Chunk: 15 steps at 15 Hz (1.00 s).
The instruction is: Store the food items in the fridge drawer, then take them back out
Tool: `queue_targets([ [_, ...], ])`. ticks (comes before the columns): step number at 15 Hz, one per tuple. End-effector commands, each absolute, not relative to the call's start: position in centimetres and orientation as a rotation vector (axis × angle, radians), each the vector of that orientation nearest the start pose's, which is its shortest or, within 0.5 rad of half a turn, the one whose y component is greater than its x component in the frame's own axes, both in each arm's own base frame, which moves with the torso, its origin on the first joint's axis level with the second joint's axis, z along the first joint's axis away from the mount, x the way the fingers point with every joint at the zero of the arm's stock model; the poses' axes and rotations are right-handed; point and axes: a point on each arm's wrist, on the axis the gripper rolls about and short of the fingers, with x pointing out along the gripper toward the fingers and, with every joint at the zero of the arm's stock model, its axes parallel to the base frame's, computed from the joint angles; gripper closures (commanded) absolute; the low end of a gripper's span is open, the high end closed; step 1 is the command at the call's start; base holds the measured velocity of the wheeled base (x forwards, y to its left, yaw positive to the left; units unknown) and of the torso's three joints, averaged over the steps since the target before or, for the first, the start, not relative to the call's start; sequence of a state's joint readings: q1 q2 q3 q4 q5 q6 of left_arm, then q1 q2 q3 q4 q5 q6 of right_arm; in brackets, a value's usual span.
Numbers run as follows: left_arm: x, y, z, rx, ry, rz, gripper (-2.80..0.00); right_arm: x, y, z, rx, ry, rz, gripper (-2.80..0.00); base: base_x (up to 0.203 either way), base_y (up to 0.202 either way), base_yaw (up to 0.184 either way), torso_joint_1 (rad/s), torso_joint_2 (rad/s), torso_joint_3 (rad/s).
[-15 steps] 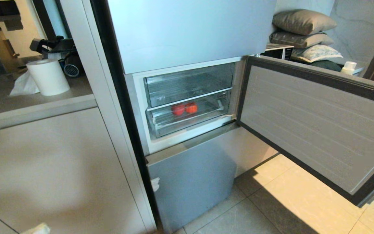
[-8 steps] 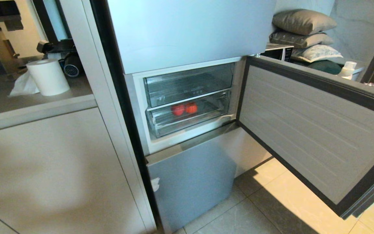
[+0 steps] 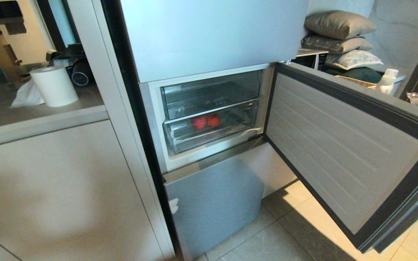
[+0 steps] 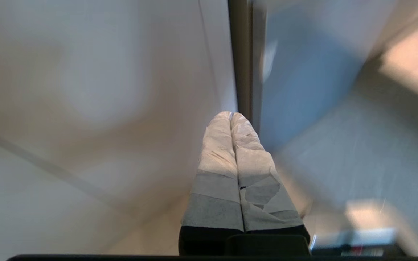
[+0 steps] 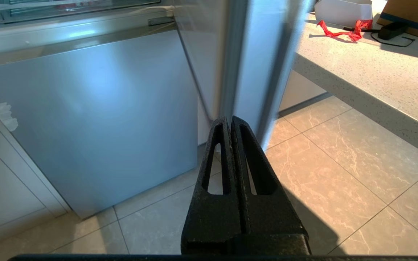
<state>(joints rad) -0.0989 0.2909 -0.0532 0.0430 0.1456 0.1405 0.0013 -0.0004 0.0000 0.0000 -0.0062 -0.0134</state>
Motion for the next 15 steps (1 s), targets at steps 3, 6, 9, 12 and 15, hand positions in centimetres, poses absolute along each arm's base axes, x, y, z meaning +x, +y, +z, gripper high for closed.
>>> queue_targets([
  [3,-0.5,0.1,8.9,0.187,0.343,-0.092,0.00,-2.3,0.0,7.5,-0.014,0.000,-0.005,0.00,0.000,0.000,0.000,0.000,0.00,0.000],
  [6,-0.1,-0.1,8.0,0.174,0.259,-0.192,0.00,-2.3,0.0,7.5,-0.012,0.000,-0.005,0.00,0.000,0.000,0.000,0.000,0.00,0.000],
  [9,-0.2,-0.1,7.9,0.184,0.269,-0.291,0.00,-2.3,0.0,7.5,-0.011,0.000,-0.005,0.00,0.000,0.000,0.000,0.000,0.00,0.000],
  [12,-0.1,-0.1,8.0,0.155,0.250,-0.255,0.00,-2.3,0.0,7.5,-0.011,0.001,-0.005,0.00,0.000,0.000,0.000,0.000,0.00,0.000],
  [15,-0.1,-0.1,7.8,0.140,0.328,-0.255,0.00,-2.3,0.0,7.5,-0.011,0.000,-0.005,0.00,0.000,0.000,0.000,0.000,0.00,0.000],
])
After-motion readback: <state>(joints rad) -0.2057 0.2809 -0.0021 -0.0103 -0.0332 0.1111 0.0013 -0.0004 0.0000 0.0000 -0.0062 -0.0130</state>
